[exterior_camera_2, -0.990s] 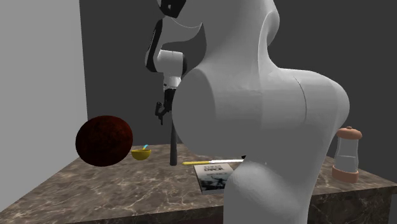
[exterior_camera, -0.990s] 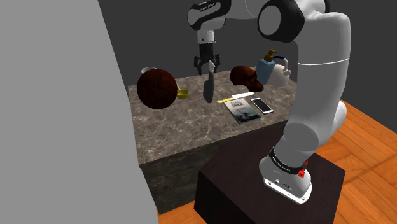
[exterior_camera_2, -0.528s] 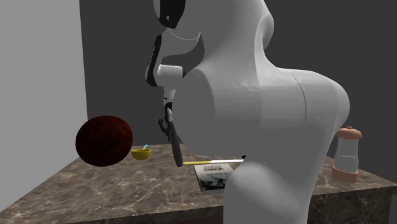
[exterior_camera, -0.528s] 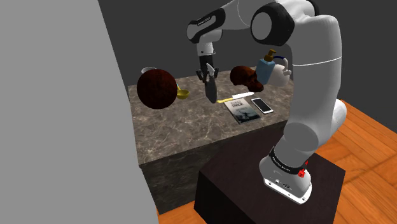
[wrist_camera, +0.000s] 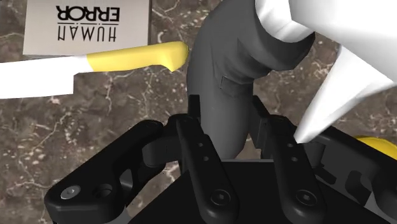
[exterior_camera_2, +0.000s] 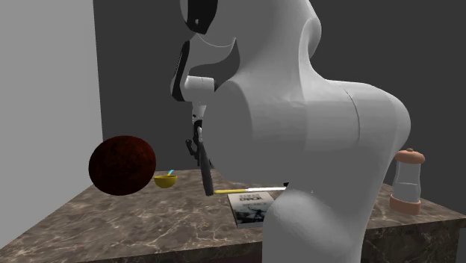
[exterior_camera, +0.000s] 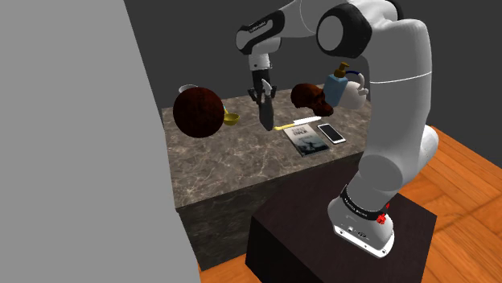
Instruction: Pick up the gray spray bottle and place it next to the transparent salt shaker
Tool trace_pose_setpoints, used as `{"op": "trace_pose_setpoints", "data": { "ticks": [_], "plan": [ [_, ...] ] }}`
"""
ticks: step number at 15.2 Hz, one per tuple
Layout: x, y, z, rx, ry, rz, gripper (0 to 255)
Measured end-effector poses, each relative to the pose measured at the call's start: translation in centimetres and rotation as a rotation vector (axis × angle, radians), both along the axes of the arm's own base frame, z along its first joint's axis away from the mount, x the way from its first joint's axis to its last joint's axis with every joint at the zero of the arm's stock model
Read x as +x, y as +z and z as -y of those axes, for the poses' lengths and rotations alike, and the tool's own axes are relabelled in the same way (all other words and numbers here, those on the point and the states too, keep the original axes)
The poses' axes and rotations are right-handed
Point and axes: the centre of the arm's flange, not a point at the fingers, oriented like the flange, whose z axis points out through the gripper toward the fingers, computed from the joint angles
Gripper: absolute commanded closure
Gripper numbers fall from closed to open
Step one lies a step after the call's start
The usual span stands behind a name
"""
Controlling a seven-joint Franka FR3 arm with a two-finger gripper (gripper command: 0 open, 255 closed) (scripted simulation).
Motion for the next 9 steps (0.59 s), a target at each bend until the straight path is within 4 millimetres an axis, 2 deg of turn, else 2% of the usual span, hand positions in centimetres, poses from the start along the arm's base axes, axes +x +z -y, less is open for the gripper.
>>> {"op": "trace_pose_setpoints", "data": {
  "ticks": [9],
  "plan": [
    [0.2,4.2,-0.2,0.002,0.001,-0.004,255]
  ]
}}
